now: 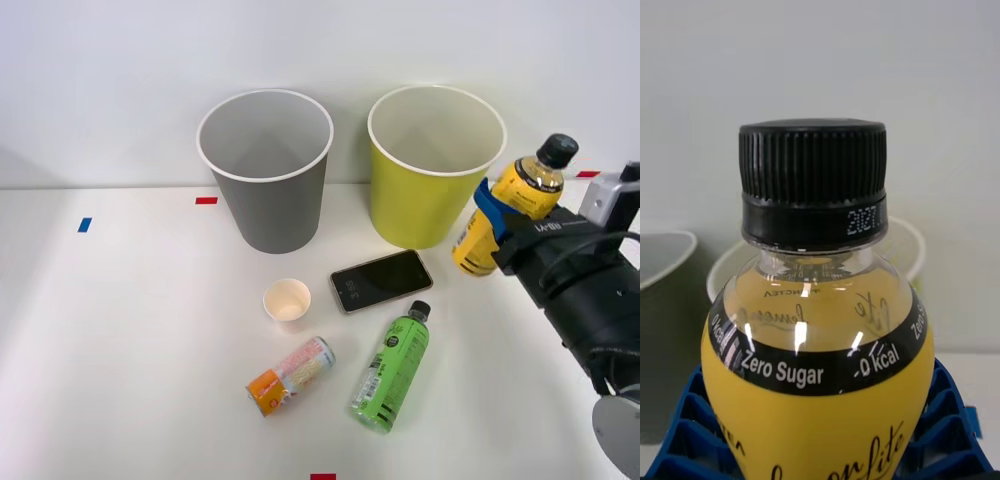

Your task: Put cans in the gray bin, plastic bottles in the light green bin

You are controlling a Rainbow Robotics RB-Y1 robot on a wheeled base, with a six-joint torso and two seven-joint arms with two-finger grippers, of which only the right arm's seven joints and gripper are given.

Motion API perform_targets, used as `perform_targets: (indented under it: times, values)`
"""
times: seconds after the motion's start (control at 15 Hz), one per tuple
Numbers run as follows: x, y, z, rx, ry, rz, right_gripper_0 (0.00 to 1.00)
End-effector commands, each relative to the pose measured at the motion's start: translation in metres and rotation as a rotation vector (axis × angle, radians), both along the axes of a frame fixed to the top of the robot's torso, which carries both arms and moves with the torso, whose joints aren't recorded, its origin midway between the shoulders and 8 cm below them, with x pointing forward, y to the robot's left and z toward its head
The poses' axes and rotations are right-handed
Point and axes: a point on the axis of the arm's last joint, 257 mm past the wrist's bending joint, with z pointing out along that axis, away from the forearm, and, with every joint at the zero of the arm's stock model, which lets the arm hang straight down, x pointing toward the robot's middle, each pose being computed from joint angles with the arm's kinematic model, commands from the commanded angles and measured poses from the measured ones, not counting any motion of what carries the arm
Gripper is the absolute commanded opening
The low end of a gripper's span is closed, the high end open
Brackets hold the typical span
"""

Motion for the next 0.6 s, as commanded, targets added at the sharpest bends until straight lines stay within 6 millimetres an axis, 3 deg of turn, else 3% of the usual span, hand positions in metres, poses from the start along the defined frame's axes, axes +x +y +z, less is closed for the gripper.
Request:
perform_targets:
  times: [0.07,0.2,0.4,0.6]
  values:
    - [0.01,0.022,0.032,0.019,-0.043,0.059,0.0]
    - [0.019,0.036,0.062,0.019,-0.079,0.092,0.0]
    - [0.032,0.042,0.099,0.056,-0.098,0.106,0.0]
    - [0.05,0.042,0.121,0.038,-0.055,0.093,0.0]
